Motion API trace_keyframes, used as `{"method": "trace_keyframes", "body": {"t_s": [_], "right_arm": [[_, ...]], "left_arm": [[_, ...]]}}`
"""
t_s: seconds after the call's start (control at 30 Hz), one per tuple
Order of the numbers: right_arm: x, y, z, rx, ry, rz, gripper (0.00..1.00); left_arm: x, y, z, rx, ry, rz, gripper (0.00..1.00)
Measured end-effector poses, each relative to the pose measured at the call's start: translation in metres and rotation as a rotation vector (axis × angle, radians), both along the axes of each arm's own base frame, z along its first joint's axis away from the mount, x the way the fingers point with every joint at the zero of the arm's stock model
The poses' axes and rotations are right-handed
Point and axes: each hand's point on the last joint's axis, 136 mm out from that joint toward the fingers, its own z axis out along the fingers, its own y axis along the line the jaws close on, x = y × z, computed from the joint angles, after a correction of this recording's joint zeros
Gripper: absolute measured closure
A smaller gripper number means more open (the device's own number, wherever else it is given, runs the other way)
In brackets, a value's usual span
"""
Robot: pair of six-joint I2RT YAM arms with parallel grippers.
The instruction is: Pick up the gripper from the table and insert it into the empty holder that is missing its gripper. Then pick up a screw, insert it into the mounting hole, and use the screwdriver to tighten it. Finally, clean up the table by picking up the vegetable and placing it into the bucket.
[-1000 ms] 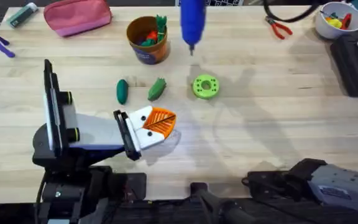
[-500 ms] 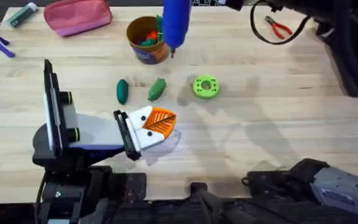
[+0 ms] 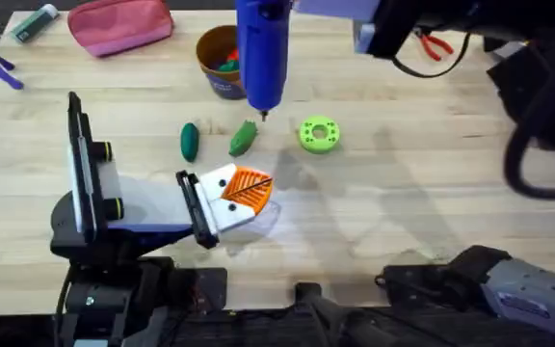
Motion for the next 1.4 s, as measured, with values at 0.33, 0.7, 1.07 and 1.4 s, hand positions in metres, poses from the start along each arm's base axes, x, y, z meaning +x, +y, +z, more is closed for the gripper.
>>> {"method": "trace_keyframes", "body": {"t_s": [0.33, 0.7, 1.07, 1.4], "right_arm": [[-0.010, -0.001, -0.031, 0.019, -0.041, 0.042, 0.976], [-0.020, 0.020, -0.041, 0.034, -0.074, 0.127, 0.976], [-0.056, 0.032, -0.037, 0.046, -0.189, 0.250, 0.976], [-0.078, 0.040, -0.037, 0.055, -0.257, 0.319, 0.976]], "left_arm": [[0.000, 0.000, 0.000, 0.000, 0.000, 0.000, 0.993], [0.000, 0.000, 0.000, 0.000, 0.000, 0.000, 0.993], [0.000, 0.000, 0.000, 0.000, 0.000, 0.000, 0.993], [0.000, 0.000, 0.000, 0.000, 0.000, 0.000, 0.993]]}}
